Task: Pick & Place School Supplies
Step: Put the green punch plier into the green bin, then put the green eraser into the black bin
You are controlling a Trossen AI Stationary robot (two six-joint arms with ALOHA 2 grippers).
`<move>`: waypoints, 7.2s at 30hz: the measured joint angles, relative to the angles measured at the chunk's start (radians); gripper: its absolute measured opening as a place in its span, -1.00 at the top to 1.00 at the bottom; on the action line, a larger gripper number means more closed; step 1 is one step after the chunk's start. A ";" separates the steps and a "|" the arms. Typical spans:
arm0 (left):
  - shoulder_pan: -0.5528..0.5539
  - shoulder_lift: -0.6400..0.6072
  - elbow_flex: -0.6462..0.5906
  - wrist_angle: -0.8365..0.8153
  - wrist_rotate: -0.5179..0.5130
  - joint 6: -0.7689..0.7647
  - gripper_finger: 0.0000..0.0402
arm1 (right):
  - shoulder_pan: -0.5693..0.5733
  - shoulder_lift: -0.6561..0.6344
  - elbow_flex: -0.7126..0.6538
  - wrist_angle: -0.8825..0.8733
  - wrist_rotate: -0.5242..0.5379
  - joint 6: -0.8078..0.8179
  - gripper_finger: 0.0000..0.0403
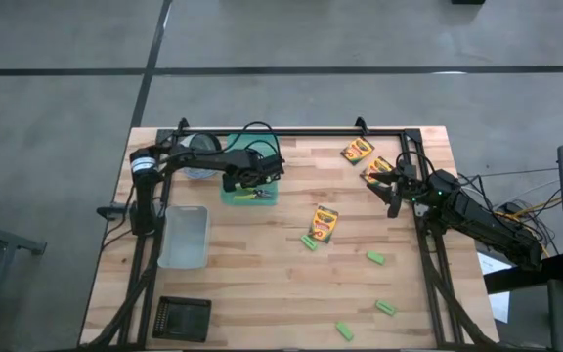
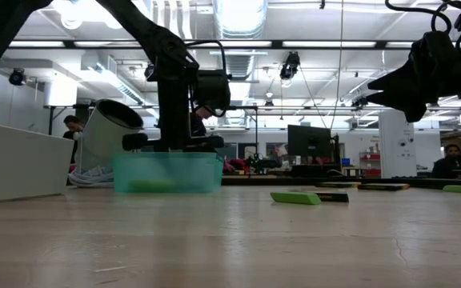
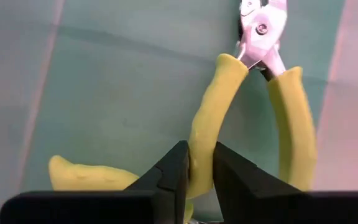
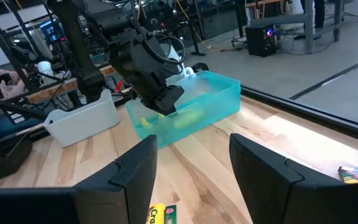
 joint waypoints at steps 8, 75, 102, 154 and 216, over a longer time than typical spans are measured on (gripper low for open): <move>0.000 0.000 0.003 0.008 0.002 0.004 0.48 | 0.000 0.000 0.000 0.000 0.000 0.000 0.03; -0.344 -0.005 0.501 -0.430 0.304 1.088 0.30 | 0.000 0.000 0.000 0.000 0.000 0.000 0.03; -0.755 -0.137 0.470 -0.328 -0.098 1.055 0.30 | 0.000 0.000 0.000 0.000 0.001 0.000 0.03; -0.376 -0.291 -0.253 0.881 0.392 1.712 0.30 | 0.000 0.001 0.000 0.000 0.000 0.000 0.03; -0.353 -0.122 -0.067 0.760 0.474 1.612 0.30 | 0.000 0.006 0.000 0.000 0.000 0.000 0.03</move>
